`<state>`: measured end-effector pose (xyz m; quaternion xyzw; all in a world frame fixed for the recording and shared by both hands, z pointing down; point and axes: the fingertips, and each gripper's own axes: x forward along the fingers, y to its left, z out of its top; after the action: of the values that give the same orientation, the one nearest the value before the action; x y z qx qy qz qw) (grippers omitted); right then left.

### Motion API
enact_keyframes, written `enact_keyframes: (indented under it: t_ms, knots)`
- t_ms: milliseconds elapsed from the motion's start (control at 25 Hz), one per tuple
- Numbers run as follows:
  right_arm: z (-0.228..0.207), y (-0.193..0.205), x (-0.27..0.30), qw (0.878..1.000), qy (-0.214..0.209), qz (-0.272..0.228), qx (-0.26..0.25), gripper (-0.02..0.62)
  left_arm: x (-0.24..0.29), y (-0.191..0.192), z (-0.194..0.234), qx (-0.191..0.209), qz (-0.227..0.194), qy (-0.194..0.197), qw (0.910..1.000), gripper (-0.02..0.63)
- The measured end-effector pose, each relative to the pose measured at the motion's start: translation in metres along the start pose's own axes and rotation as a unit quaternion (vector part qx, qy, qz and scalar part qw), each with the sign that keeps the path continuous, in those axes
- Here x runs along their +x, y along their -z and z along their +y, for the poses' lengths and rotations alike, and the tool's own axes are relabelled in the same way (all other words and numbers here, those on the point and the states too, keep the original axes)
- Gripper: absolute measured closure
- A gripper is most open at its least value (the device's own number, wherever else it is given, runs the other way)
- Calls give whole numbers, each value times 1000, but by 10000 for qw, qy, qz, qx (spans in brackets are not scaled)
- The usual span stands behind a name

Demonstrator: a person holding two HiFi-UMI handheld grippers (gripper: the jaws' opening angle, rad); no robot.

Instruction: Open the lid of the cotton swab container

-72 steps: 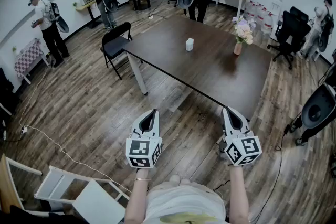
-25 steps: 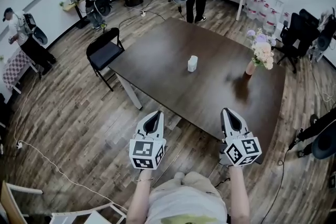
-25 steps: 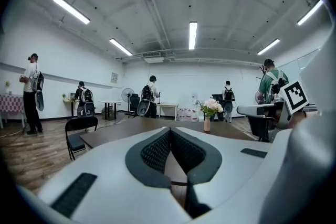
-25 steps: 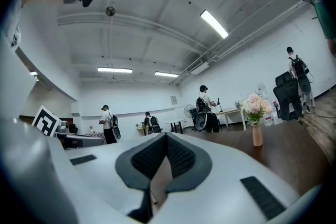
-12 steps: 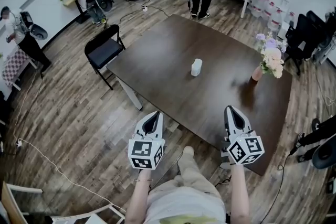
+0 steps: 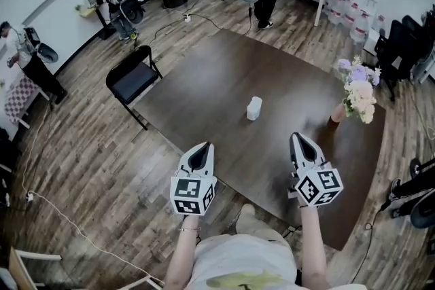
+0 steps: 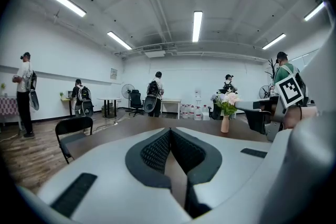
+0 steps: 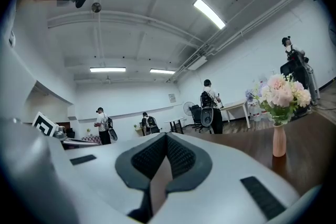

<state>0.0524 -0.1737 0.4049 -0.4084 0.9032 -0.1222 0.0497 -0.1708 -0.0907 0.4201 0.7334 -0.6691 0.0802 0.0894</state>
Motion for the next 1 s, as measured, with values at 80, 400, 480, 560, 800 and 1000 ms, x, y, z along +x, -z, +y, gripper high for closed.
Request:
enact_keyframes:
  t_ms: [80,400,480,560,800,1000]
  knots:
    - [-9,0,13,10000,-15,11,3,574,16,-1,1,10,27,23,10000,584]
    - [-44,16,45,9995,62,115,300,574,70,5,-3,152,218,118,9996,584]
    - [-51,22,52,9991,90,172,368,574,85,9,-8,198,275,204,9992,583]
    - [-57,28,58,9989,122,194,419,574,100,17,-12,184,360,322,9987,584]
    - [-69,36,80,9986,240,285,381,574,143,46,-23,126,705,716,9949,583]
    - [-73,61,95,9971,277,554,435,574,179,82,-24,-36,1070,856,9906,583]
